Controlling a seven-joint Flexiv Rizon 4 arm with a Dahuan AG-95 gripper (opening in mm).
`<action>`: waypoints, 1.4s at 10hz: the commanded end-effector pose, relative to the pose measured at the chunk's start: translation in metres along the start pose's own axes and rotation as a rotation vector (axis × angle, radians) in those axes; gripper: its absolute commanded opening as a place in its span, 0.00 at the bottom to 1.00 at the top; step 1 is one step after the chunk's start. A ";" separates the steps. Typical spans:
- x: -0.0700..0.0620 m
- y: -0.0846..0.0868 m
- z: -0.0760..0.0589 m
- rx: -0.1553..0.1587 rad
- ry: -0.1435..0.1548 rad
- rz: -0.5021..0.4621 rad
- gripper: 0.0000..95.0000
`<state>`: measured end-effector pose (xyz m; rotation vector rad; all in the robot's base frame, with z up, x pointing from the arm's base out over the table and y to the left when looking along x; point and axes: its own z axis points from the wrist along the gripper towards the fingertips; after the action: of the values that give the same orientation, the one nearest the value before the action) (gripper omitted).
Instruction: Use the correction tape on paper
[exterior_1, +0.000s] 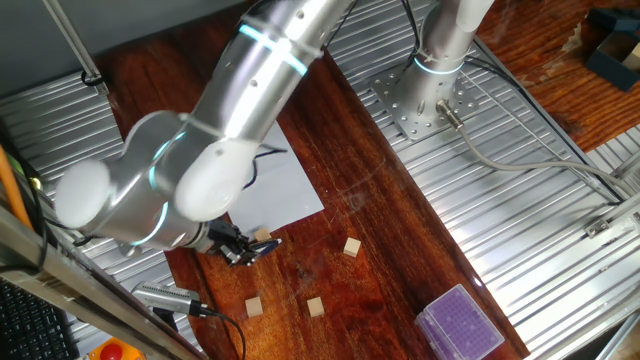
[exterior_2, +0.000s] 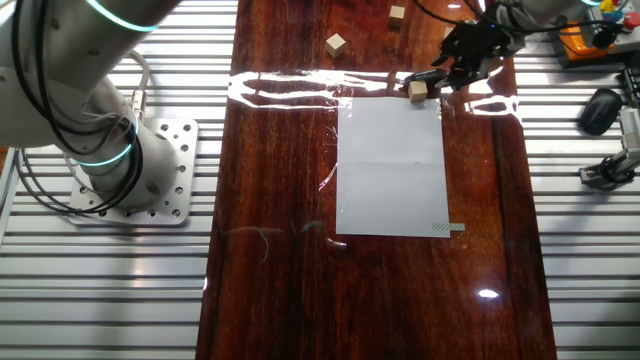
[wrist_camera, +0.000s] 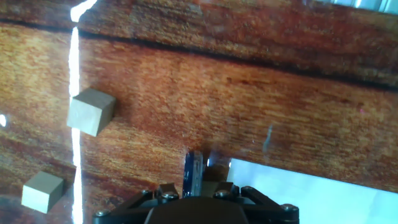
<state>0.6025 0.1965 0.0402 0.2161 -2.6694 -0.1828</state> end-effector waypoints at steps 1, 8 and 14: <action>0.005 -0.001 0.003 -0.007 -0.016 -0.001 0.40; 0.006 -0.001 0.012 -0.006 -0.014 -0.013 0.40; 0.008 -0.001 0.019 -0.002 -0.016 -0.014 0.40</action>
<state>0.5864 0.1959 0.0260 0.2328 -2.6824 -0.1934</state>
